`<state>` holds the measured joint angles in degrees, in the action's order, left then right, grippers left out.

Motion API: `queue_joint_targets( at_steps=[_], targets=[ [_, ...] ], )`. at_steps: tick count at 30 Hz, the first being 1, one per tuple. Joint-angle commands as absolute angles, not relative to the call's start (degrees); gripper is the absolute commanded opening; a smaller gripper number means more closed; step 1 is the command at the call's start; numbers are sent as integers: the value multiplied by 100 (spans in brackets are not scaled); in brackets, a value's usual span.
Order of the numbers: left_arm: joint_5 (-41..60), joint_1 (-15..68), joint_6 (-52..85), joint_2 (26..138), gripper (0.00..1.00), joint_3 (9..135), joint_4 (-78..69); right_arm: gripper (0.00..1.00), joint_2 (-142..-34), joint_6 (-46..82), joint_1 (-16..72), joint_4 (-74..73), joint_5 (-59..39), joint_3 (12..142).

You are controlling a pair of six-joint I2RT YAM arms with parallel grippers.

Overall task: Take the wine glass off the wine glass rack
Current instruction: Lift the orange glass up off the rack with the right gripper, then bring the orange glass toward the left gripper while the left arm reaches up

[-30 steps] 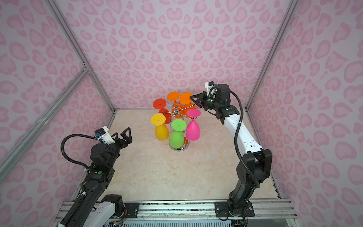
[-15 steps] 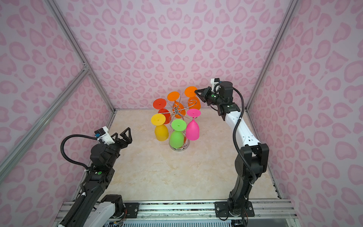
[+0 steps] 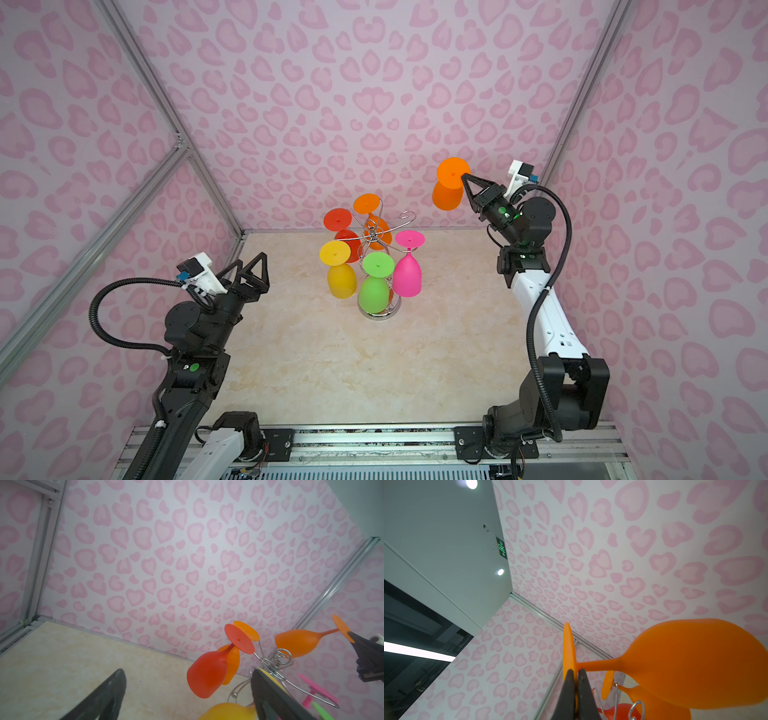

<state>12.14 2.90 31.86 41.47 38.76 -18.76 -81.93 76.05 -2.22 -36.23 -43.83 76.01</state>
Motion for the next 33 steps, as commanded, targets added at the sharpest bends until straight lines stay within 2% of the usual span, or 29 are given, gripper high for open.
queue_joint_targets(
  at_steps=[1,5,9,16,23,33],
  targets=[
    [2564,290,3498,4381,93,4293,-2514,0,-7873,8353,-181,-5481,-4552,7389],
    [3586,290,4087,4957,92,4712,-3337,0,-7511,8589,33,-6247,-4632,7324],
    [4400,337,4890,5638,91,5165,-4442,0,-7374,8475,840,-6444,-4716,7324],
    [5197,562,6093,6688,88,5722,-6265,0,-7679,9110,2032,-7755,-4597,7141],
    [5396,762,6708,7296,88,5925,-7331,0,-8164,9669,2519,-8739,-4446,6899],
    [5370,944,7415,8091,83,6289,-8168,0,-8486,9780,2727,-8937,-4375,6799]
  ],
)
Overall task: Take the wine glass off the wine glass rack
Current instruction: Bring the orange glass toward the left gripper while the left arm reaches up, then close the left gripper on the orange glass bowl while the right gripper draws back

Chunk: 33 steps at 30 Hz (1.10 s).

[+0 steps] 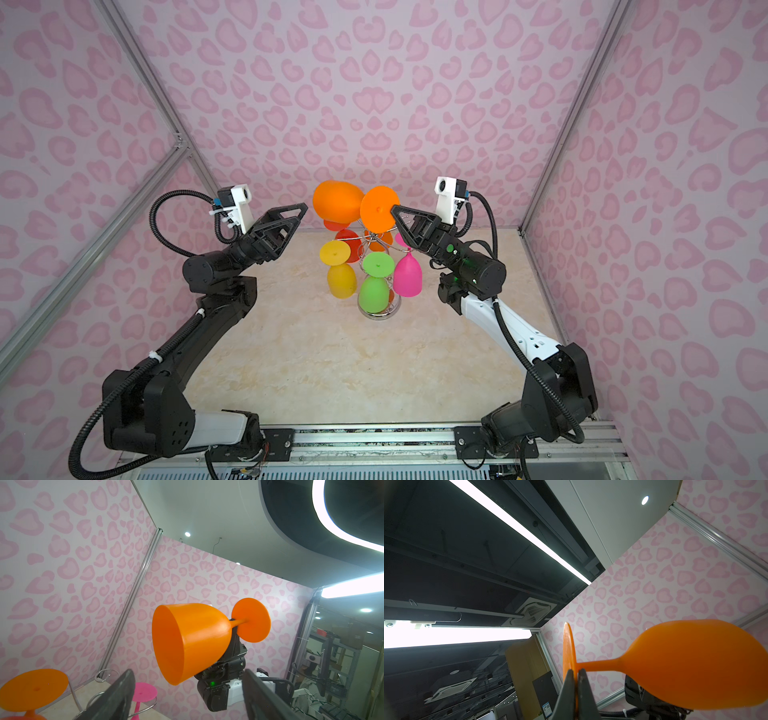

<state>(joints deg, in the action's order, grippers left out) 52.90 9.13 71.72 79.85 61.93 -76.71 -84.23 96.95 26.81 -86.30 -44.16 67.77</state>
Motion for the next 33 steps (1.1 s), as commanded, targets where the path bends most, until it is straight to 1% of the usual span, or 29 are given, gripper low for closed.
queue_joint_targets(
  at_steps=[1,7,10,16,18,24,26,27,28,29,33],
  targets=[
    [5370,970,7456,8151,83,6318,-8221,0,-8512,9774,2749,-8933,-4377,6797],
    [5432,1139,7656,8423,80,6524,-8457,0,-8711,9791,2760,-8932,-4342,6827],
    [5488,1202,7749,8515,76,6604,-8541,0,-8812,9804,2762,-8938,-4333,6872],
    [5493,1257,7776,8544,61,6587,-8598,0,-9030,9859,2738,-8930,-4332,6993],
    [5506,1264,7791,8534,57,6579,-8606,0,-9083,9877,2707,-8936,-4309,7003],
    [5520,1258,7796,8514,40,6552,-8628,0,-9152,9939,2562,-8935,-4314,6971],
    [5504,1261,7793,8512,37,6542,-8623,0,-9167,9982,2499,-8934,-4315,6974],
    [5480,1258,7804,8514,32,6539,-8622,0,-9183,10005,2467,-8931,-4308,6975],
    [5437,1257,7802,8509,29,6526,-8623,0,-9193,10023,2440,-8930,-4299,6971],
    [5395,1264,7802,8509,26,6509,-8627,0,-9202,10041,2411,-8925,-4285,6960],
    [5335,1259,7779,8487,17,6486,-8666,7,-9294,10140,2229,-8933,-4228,6916]
  ],
)
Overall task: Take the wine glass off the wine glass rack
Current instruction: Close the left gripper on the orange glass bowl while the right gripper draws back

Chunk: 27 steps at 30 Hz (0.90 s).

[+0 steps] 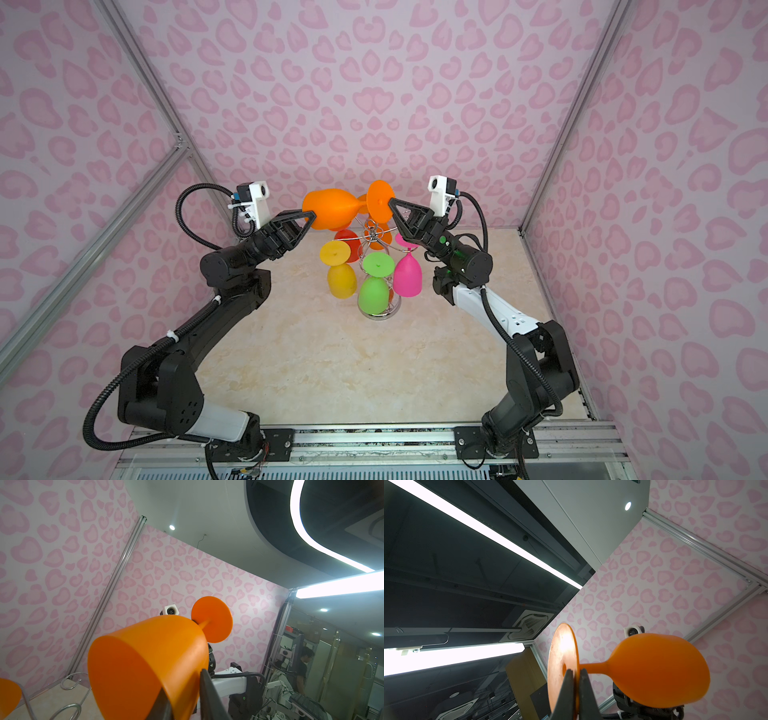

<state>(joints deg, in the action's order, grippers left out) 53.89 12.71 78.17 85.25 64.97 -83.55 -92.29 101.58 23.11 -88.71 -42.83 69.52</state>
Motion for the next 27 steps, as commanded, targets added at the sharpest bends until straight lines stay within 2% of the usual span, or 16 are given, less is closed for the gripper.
queue_joint_targets(
  at_steps=[1,3,7,11,14,18,21,27],
  targets=[
    [5339,1269,7778,8465,15,6486,-8675,8,-9333,10175,2179,-8939,-4236,6919],
    [5359,1268,7770,8440,11,6486,-8684,10,-9383,10188,2123,-8936,-4282,6945],
    [5436,1273,7770,8343,3,6495,-8700,27,-9506,10257,2033,-8929,-4358,7060],
    [5506,1274,7735,8155,2,6504,-8663,40,-9549,10256,1894,-8930,-4384,7126],
    [5634,1292,7569,7938,2,6506,-8486,45,-9539,10334,1653,-8935,-4438,7159],
    [5975,1359,7193,7558,2,6520,-8010,47,-9322,10347,1194,-8889,-4403,6900],
    [6335,1504,6188,7122,2,6578,-6665,47,-9035,10191,801,-8616,-4430,6592],
    [6147,1975,2550,6172,2,7116,-1602,47,-8179,9359,68,-7389,-4615,5855]
  ],
)
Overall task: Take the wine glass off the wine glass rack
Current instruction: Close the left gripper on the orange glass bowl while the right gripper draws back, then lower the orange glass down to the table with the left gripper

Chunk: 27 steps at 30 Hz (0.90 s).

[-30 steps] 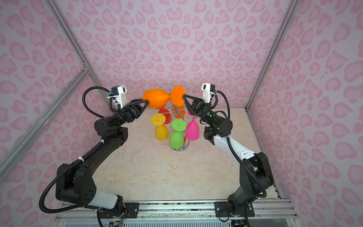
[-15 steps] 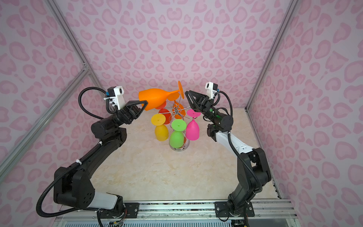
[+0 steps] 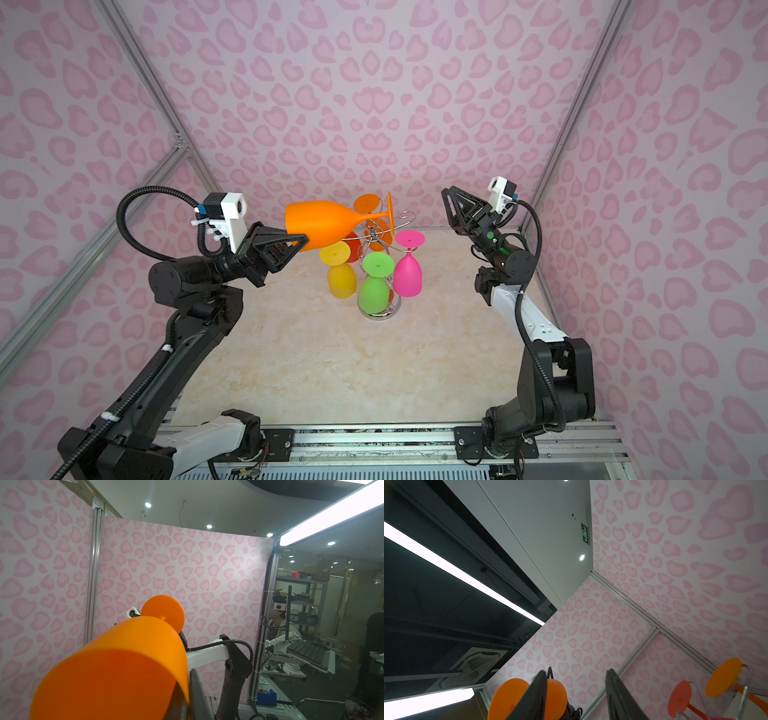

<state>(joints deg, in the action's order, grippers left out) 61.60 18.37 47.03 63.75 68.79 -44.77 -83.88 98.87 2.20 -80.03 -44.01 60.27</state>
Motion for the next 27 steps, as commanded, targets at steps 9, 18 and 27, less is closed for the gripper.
queue_joint_targets(
  at_steps=[9,18,27],
  targets=[
    [5319,2684,-111,5704,2,7673,2416,46,-6741,6496,-580,-3051,-4809,5407],
    [3216,4144,-1268,6033,2,8007,4225,45,-6346,5945,-1016,-2002,-4785,4947],
    [1318,5553,-1444,7001,2,8273,5120,44,-6327,5931,-1309,-1874,-4755,4635]
  ],
)
